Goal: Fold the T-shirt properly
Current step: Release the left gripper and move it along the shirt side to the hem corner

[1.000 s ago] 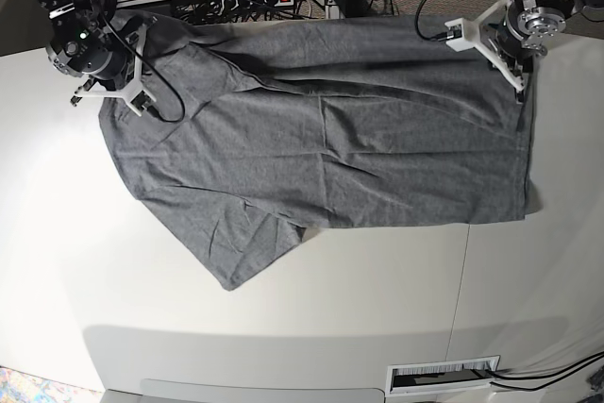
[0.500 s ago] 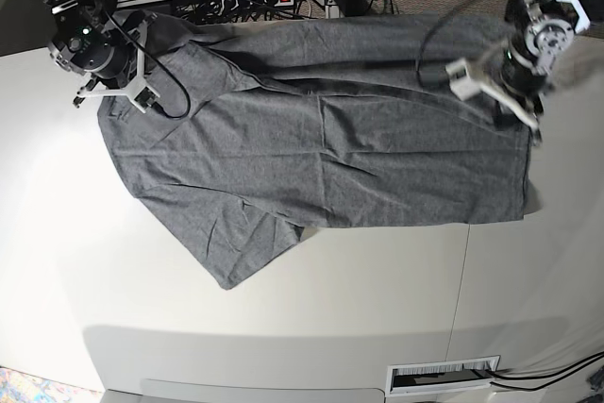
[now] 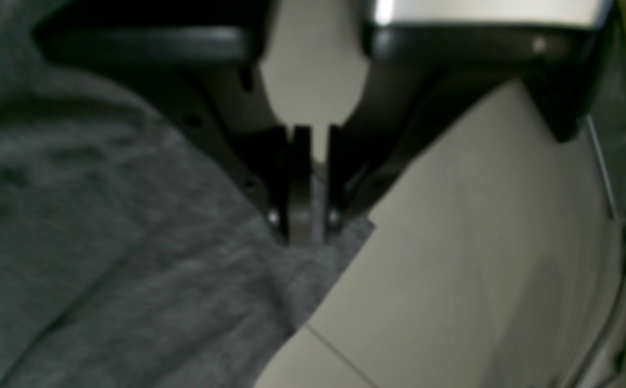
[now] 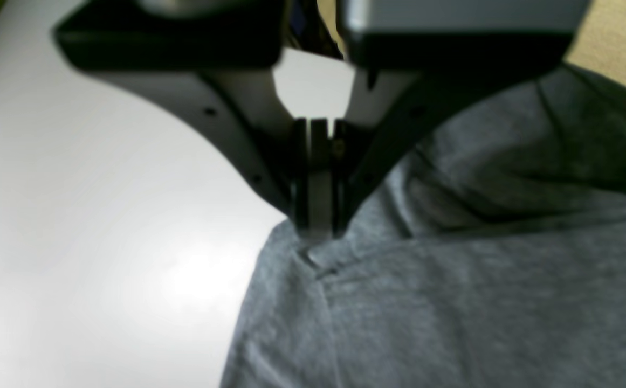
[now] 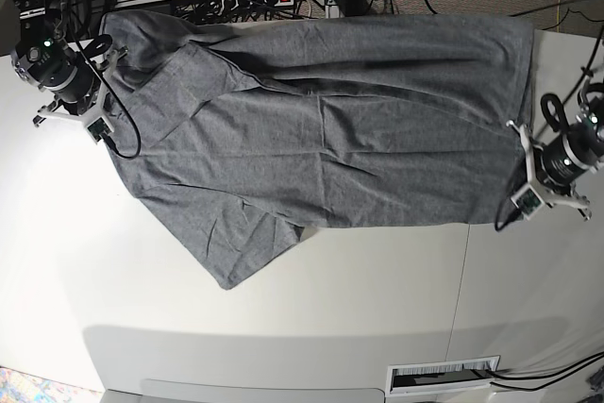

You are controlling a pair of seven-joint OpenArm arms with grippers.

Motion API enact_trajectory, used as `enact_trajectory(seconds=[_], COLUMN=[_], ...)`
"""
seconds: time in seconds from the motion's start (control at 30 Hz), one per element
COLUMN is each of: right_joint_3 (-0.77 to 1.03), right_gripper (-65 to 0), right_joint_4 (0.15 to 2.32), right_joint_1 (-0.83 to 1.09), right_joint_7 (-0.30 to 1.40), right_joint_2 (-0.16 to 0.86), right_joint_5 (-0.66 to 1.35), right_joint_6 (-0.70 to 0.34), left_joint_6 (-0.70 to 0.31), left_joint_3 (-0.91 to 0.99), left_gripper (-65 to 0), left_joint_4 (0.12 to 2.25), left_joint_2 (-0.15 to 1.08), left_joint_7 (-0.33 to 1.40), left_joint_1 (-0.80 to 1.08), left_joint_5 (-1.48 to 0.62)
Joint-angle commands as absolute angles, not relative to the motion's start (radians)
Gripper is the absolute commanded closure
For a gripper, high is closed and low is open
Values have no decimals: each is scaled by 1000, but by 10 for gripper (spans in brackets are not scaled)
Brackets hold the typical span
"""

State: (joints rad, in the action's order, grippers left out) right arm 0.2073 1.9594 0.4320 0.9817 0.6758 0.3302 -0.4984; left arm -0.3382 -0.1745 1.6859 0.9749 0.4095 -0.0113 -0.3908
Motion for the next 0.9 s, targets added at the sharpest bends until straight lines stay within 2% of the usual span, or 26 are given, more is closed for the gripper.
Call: enact_trajectory(seconds=[0.0,0.17,0.3,0.63,0.77,0.87], right_joint_3=[218,218,218,218,218,218], right_gripper=[0,0,0,0,0,0], right_joint_4=[1975,1975,1975,1975,1975,1975], right_joint_1=[426,426,426,427,426,426], right_joint_7=[965,968,969,973,973,973], right_joint_2=[695,695,695,695,695,695], right_joint_5=[329,329,329,329,329,329], right_joint_6=[-496,-496,-496,-496,-496,-496], left_joint_6=[-344,-432,-496,-528,-613,-627], left_joint_3=[-161,-161,-161,-161,-161,-161], left_gripper=[-61,-67,-139,-208,-222,-222], left_joint_4=[1662,1484,1350,1072,981,913], left_joint_2=[988,936,889,797,776,761], left_joint_7=[376,284,261,261,262,262], left_joint_1=[-47,-141,-212,-361,-398,-414], left_joint_5=[-408,-469,-500,-517,-518,-517])
